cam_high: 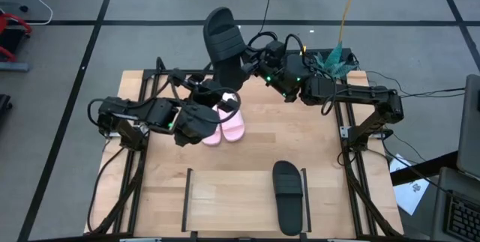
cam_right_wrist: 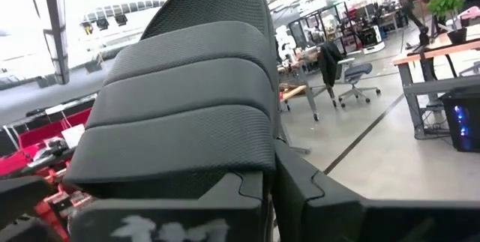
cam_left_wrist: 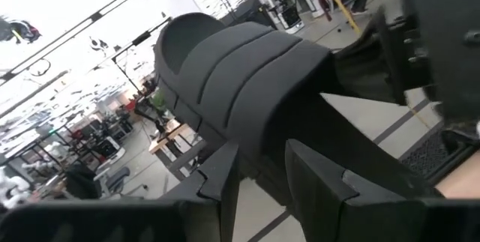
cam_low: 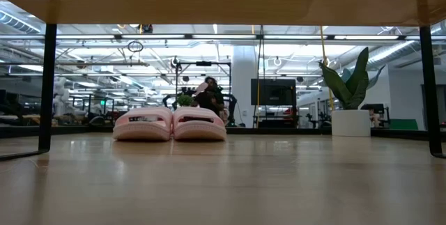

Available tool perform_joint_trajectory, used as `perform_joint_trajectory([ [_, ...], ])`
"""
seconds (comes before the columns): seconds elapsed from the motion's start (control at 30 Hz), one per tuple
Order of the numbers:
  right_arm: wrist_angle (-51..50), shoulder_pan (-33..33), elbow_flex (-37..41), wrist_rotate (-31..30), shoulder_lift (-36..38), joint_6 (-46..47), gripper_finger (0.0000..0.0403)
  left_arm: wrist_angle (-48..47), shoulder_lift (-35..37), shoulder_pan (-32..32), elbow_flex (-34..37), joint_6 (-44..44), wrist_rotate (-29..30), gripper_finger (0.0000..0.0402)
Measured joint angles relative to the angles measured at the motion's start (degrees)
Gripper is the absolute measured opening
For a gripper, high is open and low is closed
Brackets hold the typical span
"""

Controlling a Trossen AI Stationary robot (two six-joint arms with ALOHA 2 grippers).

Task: Pick and place slides into the shelf
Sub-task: Put the black slipper on the shelf

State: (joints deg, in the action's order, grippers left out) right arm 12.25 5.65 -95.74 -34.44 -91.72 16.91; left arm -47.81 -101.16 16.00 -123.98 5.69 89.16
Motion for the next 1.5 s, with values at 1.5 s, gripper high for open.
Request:
perform_joint_trajectory([
  [1.5,-3.3,-0.7,-0.1,8.7,0.1,-4.0,0.0,-1.8,0.0,-4.7,0.0,10.5,1.1,0.0113],
])
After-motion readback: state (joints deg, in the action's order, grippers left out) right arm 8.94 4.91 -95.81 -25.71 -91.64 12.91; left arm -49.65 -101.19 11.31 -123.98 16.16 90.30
